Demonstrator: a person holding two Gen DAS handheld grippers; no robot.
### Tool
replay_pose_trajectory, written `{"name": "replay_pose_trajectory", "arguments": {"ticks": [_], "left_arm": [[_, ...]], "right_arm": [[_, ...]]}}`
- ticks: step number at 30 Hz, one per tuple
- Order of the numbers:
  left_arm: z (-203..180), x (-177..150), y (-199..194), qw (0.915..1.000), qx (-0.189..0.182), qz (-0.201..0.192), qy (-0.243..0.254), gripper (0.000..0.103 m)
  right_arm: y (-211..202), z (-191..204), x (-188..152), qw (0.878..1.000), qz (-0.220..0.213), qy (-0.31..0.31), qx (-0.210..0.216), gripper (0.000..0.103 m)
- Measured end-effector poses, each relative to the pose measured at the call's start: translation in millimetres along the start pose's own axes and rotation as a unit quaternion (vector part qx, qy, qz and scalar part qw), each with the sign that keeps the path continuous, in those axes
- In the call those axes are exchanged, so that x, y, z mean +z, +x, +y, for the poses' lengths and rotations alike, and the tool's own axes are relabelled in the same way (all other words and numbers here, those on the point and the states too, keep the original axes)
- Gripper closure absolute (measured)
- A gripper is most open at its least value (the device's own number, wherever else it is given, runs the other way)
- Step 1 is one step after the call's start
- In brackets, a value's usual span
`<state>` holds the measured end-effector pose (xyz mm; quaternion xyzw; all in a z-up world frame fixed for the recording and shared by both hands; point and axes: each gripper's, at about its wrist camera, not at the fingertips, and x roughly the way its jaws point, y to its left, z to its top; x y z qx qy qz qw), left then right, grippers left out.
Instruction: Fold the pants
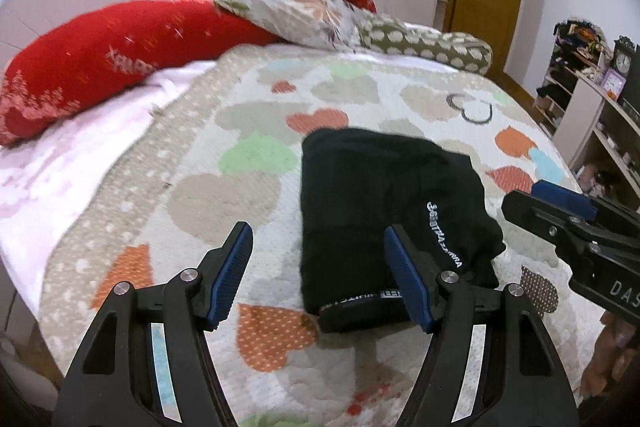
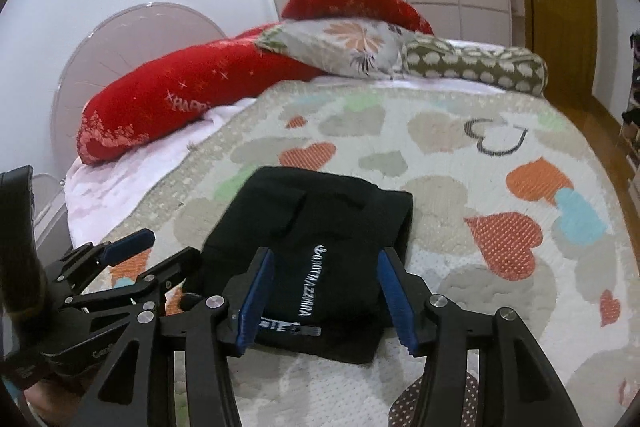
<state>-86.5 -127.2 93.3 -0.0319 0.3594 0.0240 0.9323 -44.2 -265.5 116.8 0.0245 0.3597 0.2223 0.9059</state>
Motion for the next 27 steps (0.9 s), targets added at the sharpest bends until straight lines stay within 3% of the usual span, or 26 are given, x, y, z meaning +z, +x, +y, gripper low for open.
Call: {"name": "replay_pose_trajectory", "arguments": {"ticks": [12,27], "left_arm": [[4,-2,-31,0.9996,0.016,-0.024,-0.001,0.034],[9,-2,-36,0.9995,0.018,-0.027,-0.006,0.034]], "right_arm": [[-16,11,-6,1.000,-0.005,0.014,0.013,0.046],[-14,17,-10,1.000,0.005,0.006,0.015,0.046]]}}
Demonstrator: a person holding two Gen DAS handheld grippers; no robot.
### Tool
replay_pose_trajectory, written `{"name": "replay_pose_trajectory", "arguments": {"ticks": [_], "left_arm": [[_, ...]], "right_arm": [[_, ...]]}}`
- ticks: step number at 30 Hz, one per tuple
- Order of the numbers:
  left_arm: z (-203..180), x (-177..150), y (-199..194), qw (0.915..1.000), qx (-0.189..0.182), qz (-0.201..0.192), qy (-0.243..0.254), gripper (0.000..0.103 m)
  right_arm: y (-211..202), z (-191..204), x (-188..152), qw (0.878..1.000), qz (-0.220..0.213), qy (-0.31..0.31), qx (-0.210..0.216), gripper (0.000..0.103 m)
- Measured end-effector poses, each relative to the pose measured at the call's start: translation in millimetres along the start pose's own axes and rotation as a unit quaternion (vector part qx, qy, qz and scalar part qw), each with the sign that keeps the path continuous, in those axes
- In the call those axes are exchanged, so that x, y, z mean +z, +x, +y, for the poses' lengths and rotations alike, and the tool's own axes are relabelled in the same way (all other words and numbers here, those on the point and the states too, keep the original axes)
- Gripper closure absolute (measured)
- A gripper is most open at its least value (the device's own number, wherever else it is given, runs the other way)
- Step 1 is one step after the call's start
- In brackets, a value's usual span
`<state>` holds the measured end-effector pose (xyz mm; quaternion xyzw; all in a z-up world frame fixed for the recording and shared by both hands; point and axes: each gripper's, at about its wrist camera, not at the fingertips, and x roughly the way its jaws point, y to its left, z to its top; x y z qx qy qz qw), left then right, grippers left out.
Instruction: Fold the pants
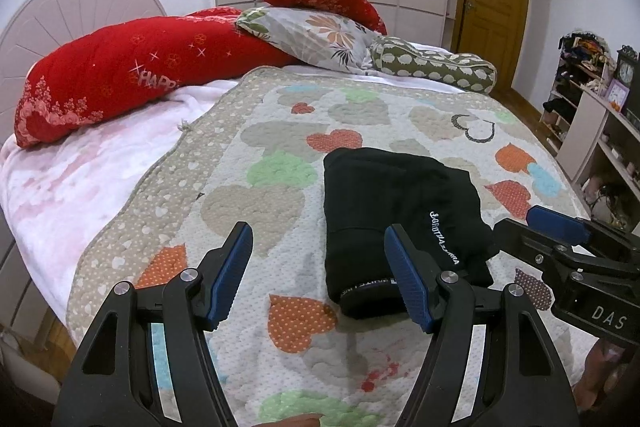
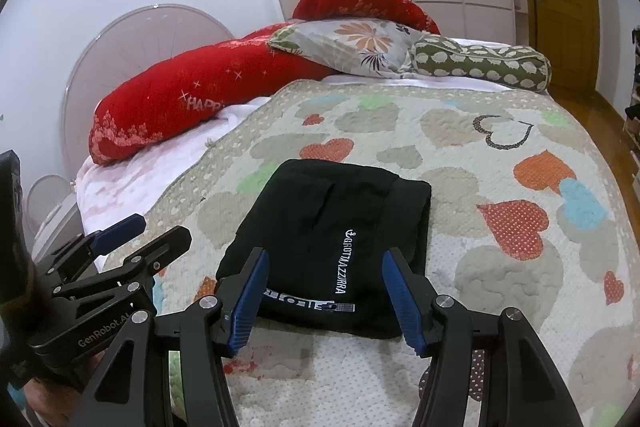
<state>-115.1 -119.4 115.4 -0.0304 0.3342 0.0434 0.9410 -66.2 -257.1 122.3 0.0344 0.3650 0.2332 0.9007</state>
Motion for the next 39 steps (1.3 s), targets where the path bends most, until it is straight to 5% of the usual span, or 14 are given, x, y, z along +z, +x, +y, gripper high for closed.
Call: {"name": "replay_pose_trajectory", "arguments": {"ticks": [39], "left_arm": [[12,-5,11,0.9997,0.005,0.017,-0.016,0.034]], "right_arm": [[21,12,1,1.000,0.028,-0.012,0.005,0.045]]}}
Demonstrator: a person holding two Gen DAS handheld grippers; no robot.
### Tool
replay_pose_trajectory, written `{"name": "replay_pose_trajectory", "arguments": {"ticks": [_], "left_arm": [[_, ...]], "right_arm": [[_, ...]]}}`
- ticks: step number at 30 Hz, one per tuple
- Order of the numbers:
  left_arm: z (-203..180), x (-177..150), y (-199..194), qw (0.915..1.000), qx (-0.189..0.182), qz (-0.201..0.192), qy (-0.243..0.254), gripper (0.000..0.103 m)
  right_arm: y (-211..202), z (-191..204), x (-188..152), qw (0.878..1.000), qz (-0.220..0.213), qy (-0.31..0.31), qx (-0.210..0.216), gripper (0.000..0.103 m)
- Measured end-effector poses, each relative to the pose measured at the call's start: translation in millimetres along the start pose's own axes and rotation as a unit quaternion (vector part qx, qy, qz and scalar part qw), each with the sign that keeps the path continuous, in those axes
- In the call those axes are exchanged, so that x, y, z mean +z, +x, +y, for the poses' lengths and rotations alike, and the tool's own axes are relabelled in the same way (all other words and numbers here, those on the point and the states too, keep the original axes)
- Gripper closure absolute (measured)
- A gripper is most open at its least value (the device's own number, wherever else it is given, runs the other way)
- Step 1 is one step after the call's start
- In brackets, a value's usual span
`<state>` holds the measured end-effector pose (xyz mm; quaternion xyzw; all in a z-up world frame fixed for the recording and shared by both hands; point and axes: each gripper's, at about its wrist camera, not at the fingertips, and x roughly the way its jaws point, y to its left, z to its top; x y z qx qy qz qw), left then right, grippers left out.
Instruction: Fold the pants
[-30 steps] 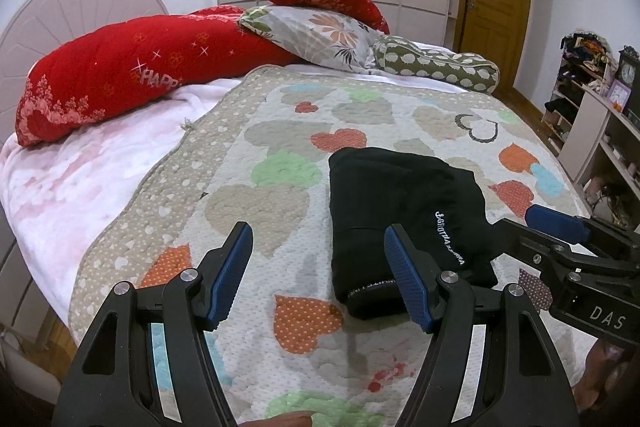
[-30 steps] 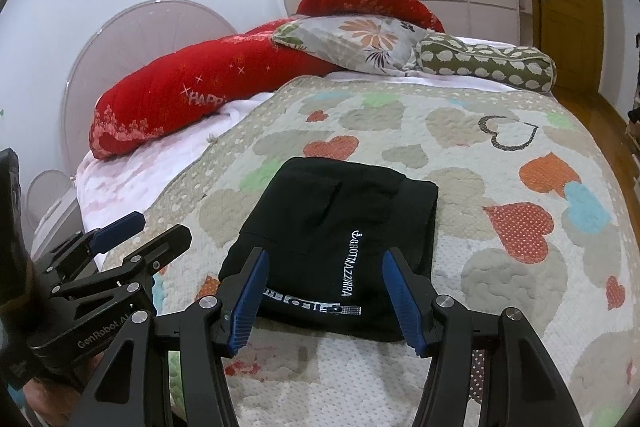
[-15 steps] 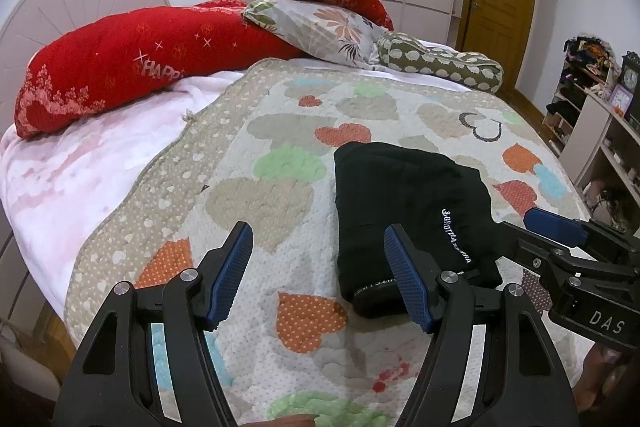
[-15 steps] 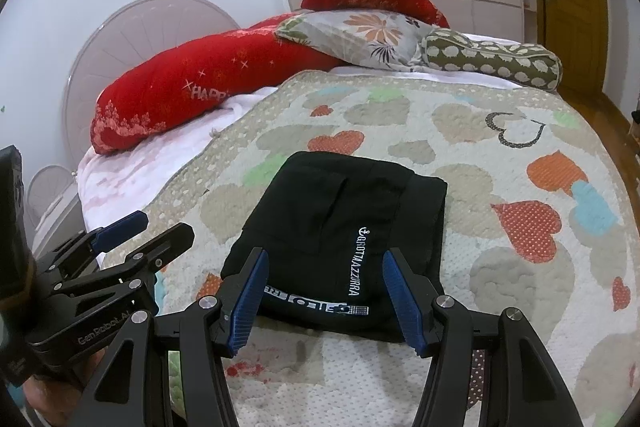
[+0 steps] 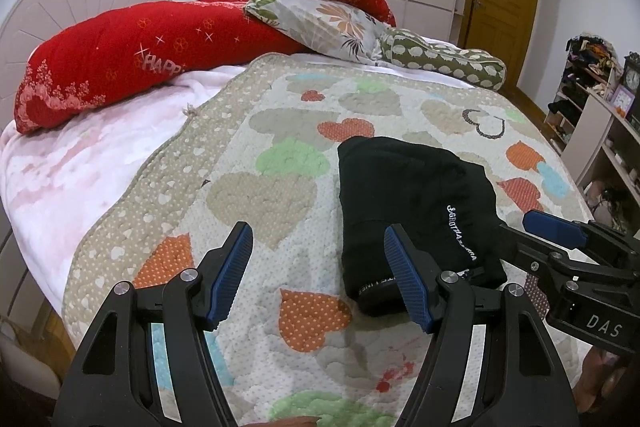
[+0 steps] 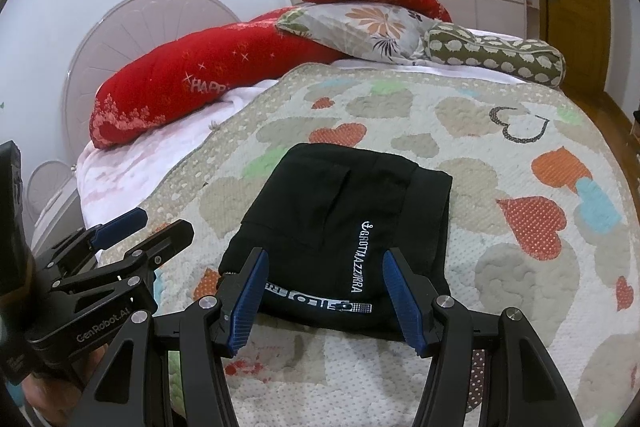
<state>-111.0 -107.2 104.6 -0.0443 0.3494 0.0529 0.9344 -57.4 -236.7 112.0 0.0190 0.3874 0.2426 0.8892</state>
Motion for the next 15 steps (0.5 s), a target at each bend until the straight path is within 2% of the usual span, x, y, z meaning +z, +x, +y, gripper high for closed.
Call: {"name": "replay_pose_trajectory", "arguments": {"ticks": [15], "left_arm": [[1.2,-2.5,3.9,1.0000,0.000,0.005,-0.002,0.034]], "right_arm": [[5.4,0.9,-1.5,1.000,0.009,-0.002,-0.001,0.045]]}}
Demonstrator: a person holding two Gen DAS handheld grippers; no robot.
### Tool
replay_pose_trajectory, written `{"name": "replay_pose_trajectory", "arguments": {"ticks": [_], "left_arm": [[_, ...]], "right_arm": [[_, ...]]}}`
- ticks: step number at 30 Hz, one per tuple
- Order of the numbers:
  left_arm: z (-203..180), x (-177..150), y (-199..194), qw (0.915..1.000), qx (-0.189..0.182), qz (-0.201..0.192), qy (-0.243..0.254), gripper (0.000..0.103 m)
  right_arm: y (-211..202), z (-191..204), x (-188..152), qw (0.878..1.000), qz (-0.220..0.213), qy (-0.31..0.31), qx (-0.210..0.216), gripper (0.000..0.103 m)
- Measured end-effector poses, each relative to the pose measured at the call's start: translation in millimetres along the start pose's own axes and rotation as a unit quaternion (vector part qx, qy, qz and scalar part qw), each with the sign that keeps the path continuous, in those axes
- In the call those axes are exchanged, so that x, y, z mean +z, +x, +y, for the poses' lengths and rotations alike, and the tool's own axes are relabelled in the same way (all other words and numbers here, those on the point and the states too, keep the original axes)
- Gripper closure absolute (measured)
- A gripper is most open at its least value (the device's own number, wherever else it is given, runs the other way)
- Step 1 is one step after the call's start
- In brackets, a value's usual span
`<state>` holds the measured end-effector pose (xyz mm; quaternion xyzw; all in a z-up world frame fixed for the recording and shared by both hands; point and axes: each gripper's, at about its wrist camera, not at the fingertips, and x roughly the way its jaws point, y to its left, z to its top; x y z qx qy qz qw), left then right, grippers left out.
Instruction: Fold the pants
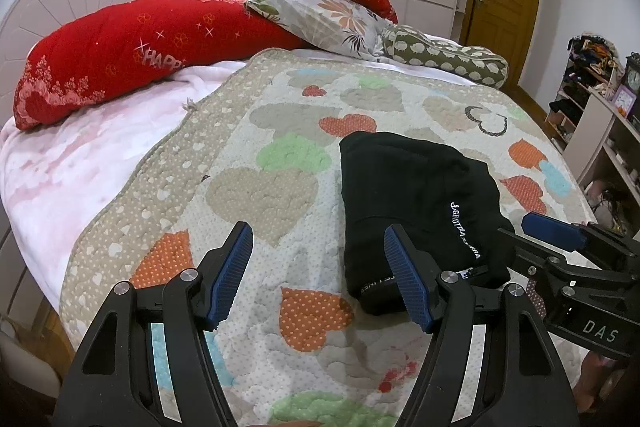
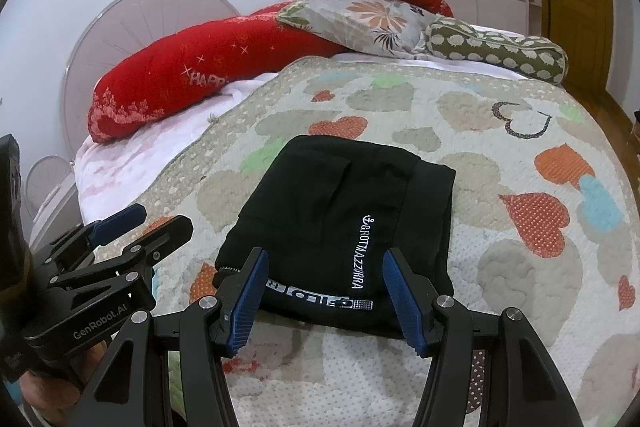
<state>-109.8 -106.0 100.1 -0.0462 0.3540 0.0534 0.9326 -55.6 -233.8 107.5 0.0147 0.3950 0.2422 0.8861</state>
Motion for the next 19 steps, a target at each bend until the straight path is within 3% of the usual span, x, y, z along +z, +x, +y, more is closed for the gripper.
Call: {"name": "replay_pose_trajectory", "arguments": {"ticks": [19], "left_arm": [[5,-3,5,0.9999,-0.013,-0.002,-0.008,0.034]], "right_arm": [[-4,-20,-2,1.000,-0.001,0.019,-0.009,0.045]]}}
